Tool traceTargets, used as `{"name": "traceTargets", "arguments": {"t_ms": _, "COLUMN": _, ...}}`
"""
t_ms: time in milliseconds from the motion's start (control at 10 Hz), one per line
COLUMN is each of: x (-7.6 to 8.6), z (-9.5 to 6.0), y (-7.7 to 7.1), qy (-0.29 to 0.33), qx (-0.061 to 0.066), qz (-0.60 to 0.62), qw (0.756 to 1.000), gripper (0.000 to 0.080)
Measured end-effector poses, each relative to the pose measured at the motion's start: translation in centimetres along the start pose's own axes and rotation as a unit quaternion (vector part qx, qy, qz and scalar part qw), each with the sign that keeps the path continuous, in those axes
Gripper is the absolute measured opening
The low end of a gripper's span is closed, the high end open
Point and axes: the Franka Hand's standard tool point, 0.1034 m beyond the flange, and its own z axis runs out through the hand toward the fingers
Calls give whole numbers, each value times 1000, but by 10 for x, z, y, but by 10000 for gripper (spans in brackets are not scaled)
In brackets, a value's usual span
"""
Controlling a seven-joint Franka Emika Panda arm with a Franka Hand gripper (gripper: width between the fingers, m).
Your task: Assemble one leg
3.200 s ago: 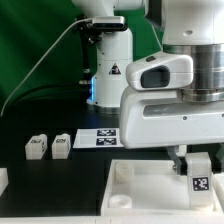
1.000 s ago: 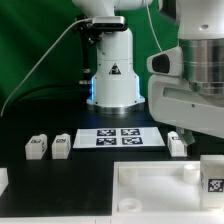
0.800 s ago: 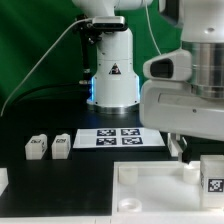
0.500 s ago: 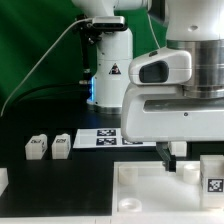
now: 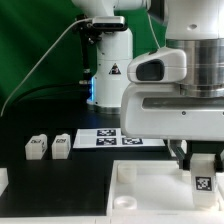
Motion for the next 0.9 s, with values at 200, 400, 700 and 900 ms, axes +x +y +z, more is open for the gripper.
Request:
{"name": "traceTargets", "arguments": {"t_ms": 200, "x": 0, "z": 0, "y": 0, "qy": 0, "qx": 0, "qz": 103, "qw": 995, "gripper": 288}}
{"name": "traceTargets", "arguments": {"t_ms": 400, "x": 1, "z": 1, "y": 1, "qy": -3, "qx": -1, "qz": 231, "qw": 973, "gripper": 288}}
{"name": "traceTargets", "arguments": {"t_ms": 700, "x": 12, "z": 1, "y": -4, "qy": -2, "qx": 76, "qz": 523, "qw": 849, "gripper": 140}}
{"name": "traceTargets", "arguments": {"t_ms": 900, "x": 11, "z": 1, "y": -8, "qy": -4, "qx": 78, "qz": 569, "qw": 818, "gripper": 91}}
